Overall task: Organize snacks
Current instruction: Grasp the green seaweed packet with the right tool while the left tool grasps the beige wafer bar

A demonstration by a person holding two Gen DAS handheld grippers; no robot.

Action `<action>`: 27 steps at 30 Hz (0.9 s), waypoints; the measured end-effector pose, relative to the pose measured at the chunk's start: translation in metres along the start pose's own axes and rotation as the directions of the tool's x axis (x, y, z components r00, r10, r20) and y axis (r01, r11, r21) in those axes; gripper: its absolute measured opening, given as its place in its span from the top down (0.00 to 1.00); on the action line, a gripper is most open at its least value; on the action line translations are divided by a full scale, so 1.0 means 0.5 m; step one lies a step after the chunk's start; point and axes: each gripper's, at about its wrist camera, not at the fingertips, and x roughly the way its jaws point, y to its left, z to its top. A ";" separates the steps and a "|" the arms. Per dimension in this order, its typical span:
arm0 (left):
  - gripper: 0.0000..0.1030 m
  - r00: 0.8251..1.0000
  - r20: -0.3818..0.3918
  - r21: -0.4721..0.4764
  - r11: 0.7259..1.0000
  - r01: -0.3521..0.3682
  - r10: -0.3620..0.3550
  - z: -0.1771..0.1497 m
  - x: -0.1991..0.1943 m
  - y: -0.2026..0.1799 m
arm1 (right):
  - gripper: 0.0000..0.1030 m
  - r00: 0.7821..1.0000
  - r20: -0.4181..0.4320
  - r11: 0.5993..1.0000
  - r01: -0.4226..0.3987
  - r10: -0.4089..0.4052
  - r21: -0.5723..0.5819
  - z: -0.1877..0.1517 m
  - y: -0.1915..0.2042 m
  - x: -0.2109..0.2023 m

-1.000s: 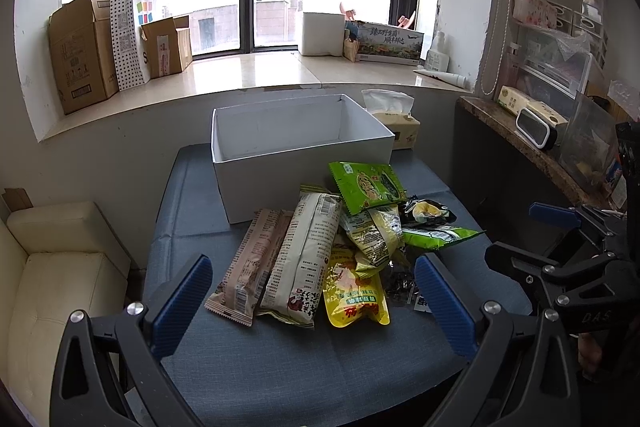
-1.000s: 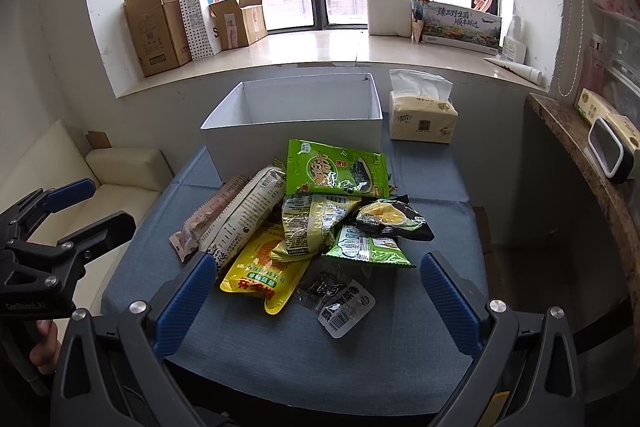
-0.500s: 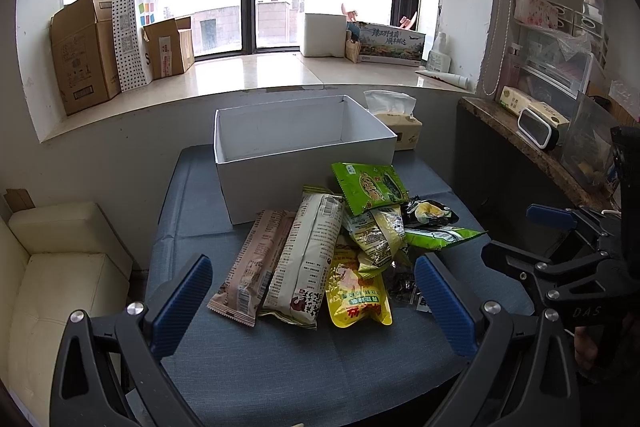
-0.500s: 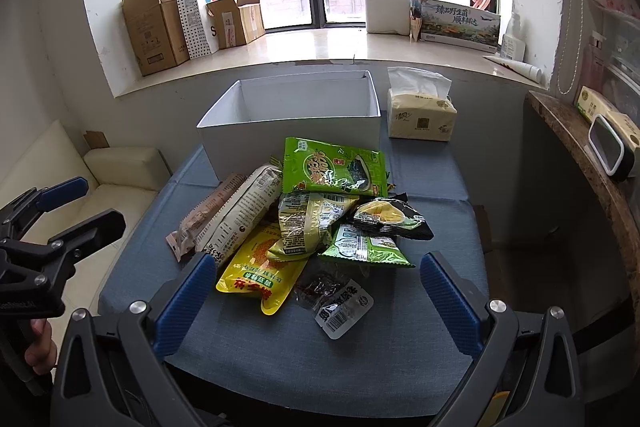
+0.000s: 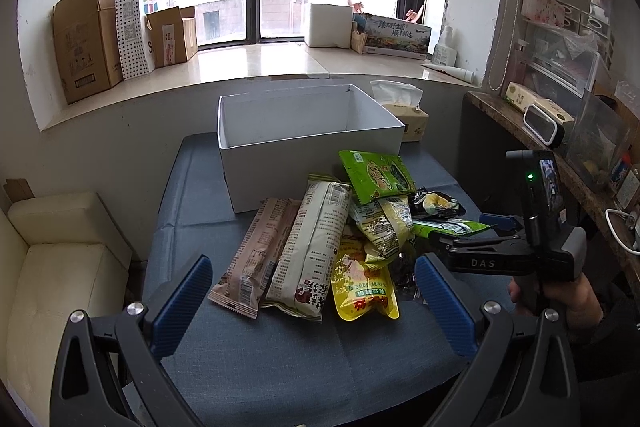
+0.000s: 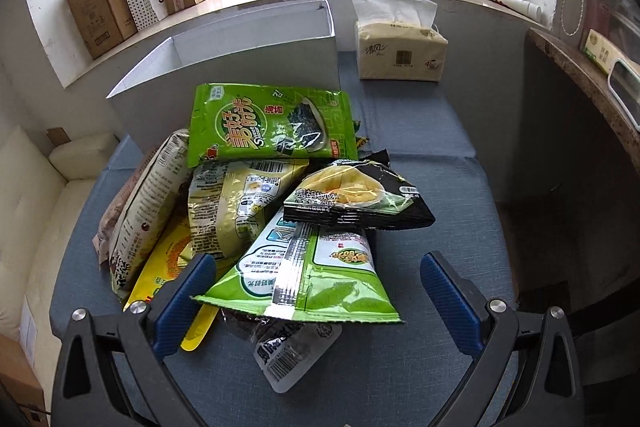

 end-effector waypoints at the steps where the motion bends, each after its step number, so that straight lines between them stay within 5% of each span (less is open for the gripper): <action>1: 0.00 1.000 -0.001 0.001 1.000 -0.002 0.002 0.000 0.001 0.000 | 0.00 1.000 0.006 1.000 0.011 -0.011 -0.009 -0.002 0.005 0.007; 4: 0.00 1.000 -0.004 -0.003 1.000 -0.003 0.003 -0.002 0.003 0.003 | 0.20 0.999 0.032 0.999 0.025 -0.024 -0.028 -0.005 0.015 0.016; 12: 0.00 1.000 -0.019 -0.018 1.000 -0.016 0.016 -0.010 0.017 0.017 | 0.20 0.999 0.043 0.999 -0.011 0.010 0.038 -0.008 -0.007 0.007; 27: 0.00 0.995 -0.103 0.000 1.000 -0.009 0.009 -0.026 0.176 0.037 | 0.20 0.975 0.219 0.996 -0.058 0.043 0.062 -0.013 -0.051 -0.203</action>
